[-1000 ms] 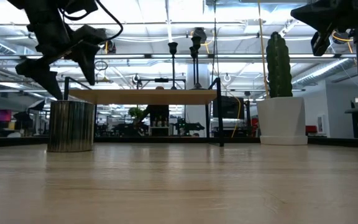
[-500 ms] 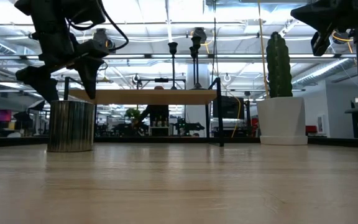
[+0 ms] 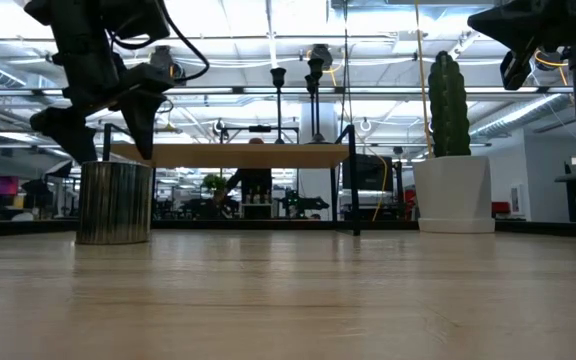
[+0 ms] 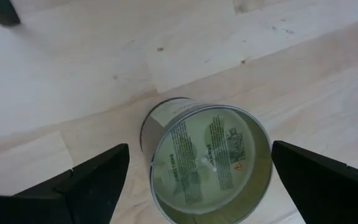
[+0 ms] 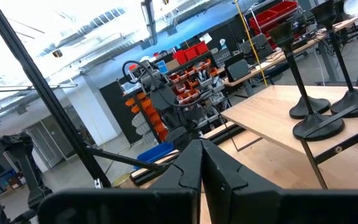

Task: Pick & Place candle stick holders
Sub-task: Put the top silver scented candle can on the shelf

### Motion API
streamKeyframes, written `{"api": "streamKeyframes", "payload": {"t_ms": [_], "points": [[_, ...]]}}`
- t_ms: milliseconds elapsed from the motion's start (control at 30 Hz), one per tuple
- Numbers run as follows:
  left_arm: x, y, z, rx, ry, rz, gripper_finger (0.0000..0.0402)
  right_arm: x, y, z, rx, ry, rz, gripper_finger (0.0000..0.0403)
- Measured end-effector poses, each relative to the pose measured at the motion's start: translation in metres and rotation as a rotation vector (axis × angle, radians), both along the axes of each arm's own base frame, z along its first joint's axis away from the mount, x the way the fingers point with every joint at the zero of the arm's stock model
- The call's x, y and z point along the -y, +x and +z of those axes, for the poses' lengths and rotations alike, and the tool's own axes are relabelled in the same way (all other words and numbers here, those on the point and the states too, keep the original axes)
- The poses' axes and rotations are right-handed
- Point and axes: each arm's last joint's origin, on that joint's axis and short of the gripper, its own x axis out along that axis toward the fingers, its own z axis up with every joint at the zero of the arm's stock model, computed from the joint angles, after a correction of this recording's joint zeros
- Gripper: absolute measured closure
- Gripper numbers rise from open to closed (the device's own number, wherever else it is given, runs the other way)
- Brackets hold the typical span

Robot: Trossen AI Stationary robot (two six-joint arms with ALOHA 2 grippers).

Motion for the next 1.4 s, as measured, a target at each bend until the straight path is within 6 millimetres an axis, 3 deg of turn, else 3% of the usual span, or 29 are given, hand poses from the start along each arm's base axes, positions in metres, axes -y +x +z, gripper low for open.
{"api": "streamKeyframes", "payload": {"t_ms": [233,733,1067,1400], "points": [[-0.003,-0.001,0.000,-0.011,-0.005,-0.091,0.0002,0.000,0.000,0.000,0.000,0.000,0.000,0.0403],[-0.002,-0.003,-0.001,-0.028,-0.047,-0.061,0.0002,0.000,0.000,0.000,0.000,0.000,0.000,0.0403],[-0.018,-0.005,-0.001,-0.034,-0.012,0.011,0.0002,0.000,0.000,0.000,0.000,0.000,0.000,0.0403],[-0.024,-0.021,-0.005,-0.191,-0.022,-0.085,0.0034,0.000,0.000,0.000,0.000,0.000,0.000,0.0403]]}}
